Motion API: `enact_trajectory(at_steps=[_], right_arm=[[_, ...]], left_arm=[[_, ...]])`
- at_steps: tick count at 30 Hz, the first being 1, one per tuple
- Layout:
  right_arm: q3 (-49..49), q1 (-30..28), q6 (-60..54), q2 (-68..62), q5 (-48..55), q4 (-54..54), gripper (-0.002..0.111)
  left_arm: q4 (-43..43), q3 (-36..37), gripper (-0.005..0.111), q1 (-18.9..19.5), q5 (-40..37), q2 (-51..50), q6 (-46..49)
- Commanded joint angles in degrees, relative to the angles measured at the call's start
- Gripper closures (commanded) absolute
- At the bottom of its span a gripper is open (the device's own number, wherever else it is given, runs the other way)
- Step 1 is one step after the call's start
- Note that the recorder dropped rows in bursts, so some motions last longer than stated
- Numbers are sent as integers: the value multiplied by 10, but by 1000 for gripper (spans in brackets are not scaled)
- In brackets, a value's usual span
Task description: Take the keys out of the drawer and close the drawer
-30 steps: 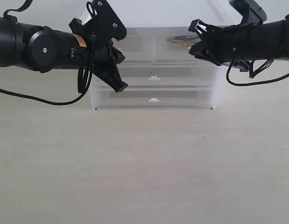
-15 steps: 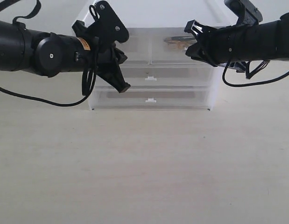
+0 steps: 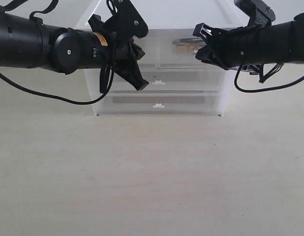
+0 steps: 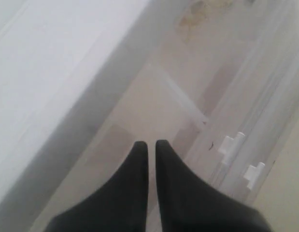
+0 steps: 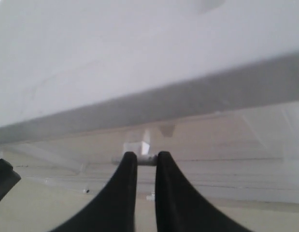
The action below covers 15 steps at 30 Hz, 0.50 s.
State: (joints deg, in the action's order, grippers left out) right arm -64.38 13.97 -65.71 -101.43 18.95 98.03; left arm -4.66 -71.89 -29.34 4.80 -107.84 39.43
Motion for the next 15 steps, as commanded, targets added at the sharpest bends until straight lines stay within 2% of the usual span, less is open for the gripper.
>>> enact_trajectory(at_steps=[1, 8, 15], right_arm=[[-3, 5, -11, 3, 19, -7, 108], [-3, 5, -12, 3, 26, -7, 108], [-3, 5, 0, 3, 53, -25, 108]], left_arm=[[-3, -6, 103, -5, 26, -3, -1], [-5, -15, 103, -5, 59, -5, -1], [-5, -15, 103, -5, 59, -5, -1]])
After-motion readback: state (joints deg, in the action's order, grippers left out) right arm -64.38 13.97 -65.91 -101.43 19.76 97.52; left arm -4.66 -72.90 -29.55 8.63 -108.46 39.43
